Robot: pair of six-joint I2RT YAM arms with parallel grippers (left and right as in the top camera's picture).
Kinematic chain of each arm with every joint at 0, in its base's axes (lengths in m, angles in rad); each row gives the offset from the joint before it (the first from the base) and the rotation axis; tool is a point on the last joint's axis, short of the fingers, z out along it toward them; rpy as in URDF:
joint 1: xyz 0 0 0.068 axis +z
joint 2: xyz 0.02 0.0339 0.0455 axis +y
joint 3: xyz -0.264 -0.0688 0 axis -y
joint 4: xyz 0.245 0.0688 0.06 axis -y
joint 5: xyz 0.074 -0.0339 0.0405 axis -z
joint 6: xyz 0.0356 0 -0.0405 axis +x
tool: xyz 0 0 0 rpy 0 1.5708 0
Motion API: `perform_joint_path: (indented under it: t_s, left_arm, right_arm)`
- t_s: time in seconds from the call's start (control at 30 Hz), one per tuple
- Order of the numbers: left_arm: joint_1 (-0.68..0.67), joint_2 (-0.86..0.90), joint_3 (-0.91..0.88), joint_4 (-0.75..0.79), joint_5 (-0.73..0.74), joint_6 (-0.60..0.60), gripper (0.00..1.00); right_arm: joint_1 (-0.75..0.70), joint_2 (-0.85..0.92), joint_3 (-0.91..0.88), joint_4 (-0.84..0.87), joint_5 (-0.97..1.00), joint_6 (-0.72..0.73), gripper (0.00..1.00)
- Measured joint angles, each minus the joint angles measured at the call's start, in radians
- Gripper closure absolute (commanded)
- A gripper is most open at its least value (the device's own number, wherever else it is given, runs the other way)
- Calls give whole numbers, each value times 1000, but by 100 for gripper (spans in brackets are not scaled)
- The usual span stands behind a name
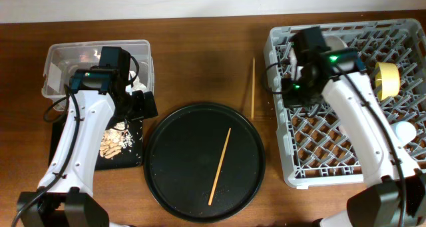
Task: Sort waste into correct bins and load items into the dishwasher rack
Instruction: 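Grasp one wooden chopstick with the right gripper and lift it, then grasp the second chopstick with the right gripper and carry it to the rack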
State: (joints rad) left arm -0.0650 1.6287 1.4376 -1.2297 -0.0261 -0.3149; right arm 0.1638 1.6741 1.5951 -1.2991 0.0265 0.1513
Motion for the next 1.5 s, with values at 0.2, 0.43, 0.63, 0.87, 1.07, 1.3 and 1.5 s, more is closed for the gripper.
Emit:
perform_joint_path:
  t_s: [0.2,0.43,0.63,0.87,1.07,1.3,1.5]
  left_arm:
    - [0,0,0,0,0,0,0]
    - [0,0,0,0,0,0,1]
    - [0,0,0,1,0,0,1]
    - [0,0,0,3,0,0,1]
    - [0,0,0,4,0,0,1]
    - [0,0,0,4,0,0,1]
    - [0,0,0,4,0,0,1]
  right_arm:
    - [-39,8,-10,-17,-1,-43,96]
    - [-31,8,-10,31,-188,-47,2]
    - [74,8,-17,58,-349,50,2]
    - [505,18,-334,427,-192,468,17]
    - [625,151,-455,507,-127,614,20]
    - [631,202,-453,474,-93,679,70]
    - [631,204,-453,455,-78,725,79]
